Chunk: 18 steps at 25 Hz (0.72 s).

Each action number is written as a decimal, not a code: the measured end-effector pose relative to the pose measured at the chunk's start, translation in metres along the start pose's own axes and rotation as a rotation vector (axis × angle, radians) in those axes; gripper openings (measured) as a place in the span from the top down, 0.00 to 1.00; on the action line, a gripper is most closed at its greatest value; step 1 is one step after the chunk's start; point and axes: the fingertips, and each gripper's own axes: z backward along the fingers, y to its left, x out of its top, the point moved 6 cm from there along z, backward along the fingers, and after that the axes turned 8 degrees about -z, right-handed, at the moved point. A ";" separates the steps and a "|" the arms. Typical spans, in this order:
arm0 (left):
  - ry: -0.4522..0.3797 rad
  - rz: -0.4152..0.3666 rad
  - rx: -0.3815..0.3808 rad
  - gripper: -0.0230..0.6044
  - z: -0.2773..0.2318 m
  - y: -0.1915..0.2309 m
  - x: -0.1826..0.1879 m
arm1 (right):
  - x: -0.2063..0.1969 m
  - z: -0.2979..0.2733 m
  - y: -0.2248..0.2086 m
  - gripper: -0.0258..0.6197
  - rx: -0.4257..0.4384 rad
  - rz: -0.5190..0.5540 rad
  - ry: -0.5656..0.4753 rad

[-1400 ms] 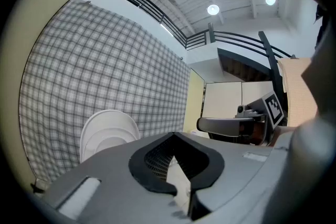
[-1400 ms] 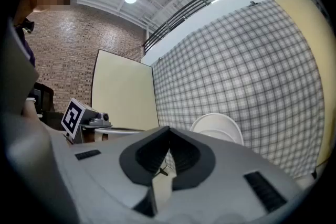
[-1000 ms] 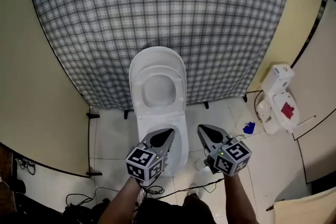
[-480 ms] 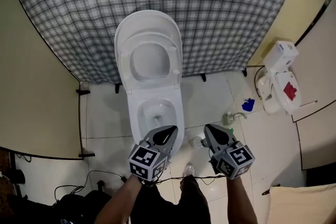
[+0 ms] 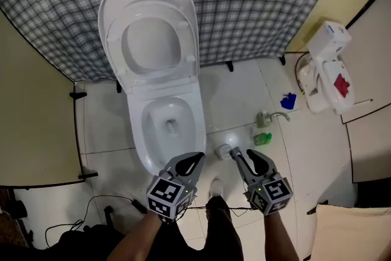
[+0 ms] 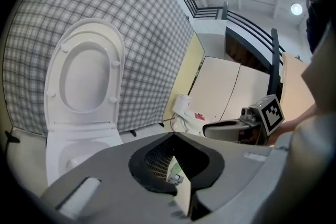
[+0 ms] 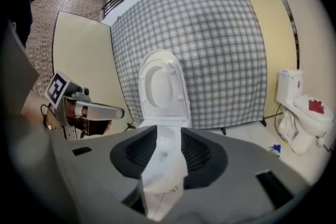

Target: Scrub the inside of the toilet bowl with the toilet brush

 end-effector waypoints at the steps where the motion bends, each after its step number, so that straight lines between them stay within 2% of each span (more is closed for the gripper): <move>1: 0.002 0.006 0.002 0.95 -0.008 0.001 -0.010 | -0.012 -0.005 -0.008 0.70 -0.013 0.006 0.010; 2: 0.004 0.012 0.005 0.95 -0.015 0.002 -0.020 | -0.026 -0.009 -0.016 0.62 -0.028 0.010 0.021; 8: 0.052 0.040 0.009 0.95 -0.053 0.005 -0.086 | -0.105 -0.034 -0.064 0.61 -0.107 0.040 0.087; 10: 0.064 0.042 0.006 0.95 -0.063 0.007 -0.105 | -0.129 -0.049 -0.077 0.55 -0.113 0.041 0.095; 16: 0.087 0.032 0.027 0.95 -0.089 0.011 -0.148 | -0.198 -0.093 -0.114 0.52 -0.118 0.088 0.116; 18: 0.102 0.027 0.031 0.95 -0.099 0.011 -0.163 | -0.219 -0.104 -0.130 0.46 -0.144 0.087 0.123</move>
